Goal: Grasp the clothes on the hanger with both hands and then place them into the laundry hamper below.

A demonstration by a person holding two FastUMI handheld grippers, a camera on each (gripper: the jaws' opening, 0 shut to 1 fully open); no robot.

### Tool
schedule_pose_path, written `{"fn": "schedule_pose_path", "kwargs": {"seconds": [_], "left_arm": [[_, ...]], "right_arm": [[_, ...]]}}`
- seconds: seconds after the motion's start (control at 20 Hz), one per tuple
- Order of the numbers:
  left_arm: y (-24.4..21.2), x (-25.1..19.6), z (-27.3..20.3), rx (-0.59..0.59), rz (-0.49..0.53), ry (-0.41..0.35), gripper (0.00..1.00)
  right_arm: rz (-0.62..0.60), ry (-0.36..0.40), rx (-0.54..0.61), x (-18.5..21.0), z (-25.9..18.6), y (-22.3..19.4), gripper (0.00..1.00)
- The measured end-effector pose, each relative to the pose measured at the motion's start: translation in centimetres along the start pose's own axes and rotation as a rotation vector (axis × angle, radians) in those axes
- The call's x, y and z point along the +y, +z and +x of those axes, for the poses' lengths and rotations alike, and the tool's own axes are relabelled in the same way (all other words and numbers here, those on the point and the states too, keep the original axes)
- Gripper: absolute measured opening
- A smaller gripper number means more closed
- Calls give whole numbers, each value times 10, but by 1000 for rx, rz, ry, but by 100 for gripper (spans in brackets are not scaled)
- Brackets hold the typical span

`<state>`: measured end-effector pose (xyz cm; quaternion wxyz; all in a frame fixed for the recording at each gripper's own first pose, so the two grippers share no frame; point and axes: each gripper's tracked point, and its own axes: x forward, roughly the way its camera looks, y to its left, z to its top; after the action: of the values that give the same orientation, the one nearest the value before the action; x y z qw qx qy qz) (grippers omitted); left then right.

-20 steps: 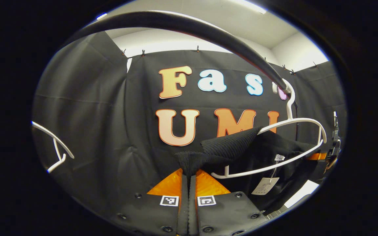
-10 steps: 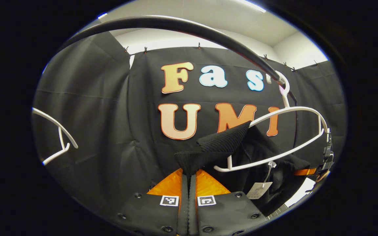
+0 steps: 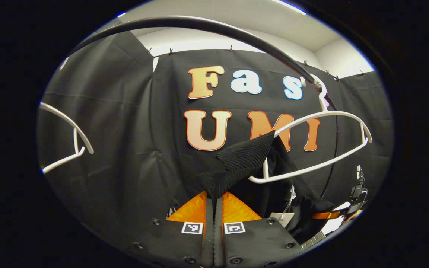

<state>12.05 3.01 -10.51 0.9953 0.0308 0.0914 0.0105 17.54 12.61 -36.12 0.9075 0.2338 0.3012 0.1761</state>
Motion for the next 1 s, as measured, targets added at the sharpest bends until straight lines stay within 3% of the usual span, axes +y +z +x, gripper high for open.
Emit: {"fn": "schedule_pose_path", "kwargs": {"seconds": [0.55, 0.6, 1.0], "left_arm": [[-79, 9, 1, 163, 20, 60, 7], [-88, 8, 0, 186, 13, 54, 7], [-176, -41, -1, 356, 34, -79, 7]], "right_arm": [[18, -60, 39, -17, -1, -36, 5], [22, -66, 42, -19, -2, -40, 12], [-3, -92, 104, -11, -6, -92, 12]]}}
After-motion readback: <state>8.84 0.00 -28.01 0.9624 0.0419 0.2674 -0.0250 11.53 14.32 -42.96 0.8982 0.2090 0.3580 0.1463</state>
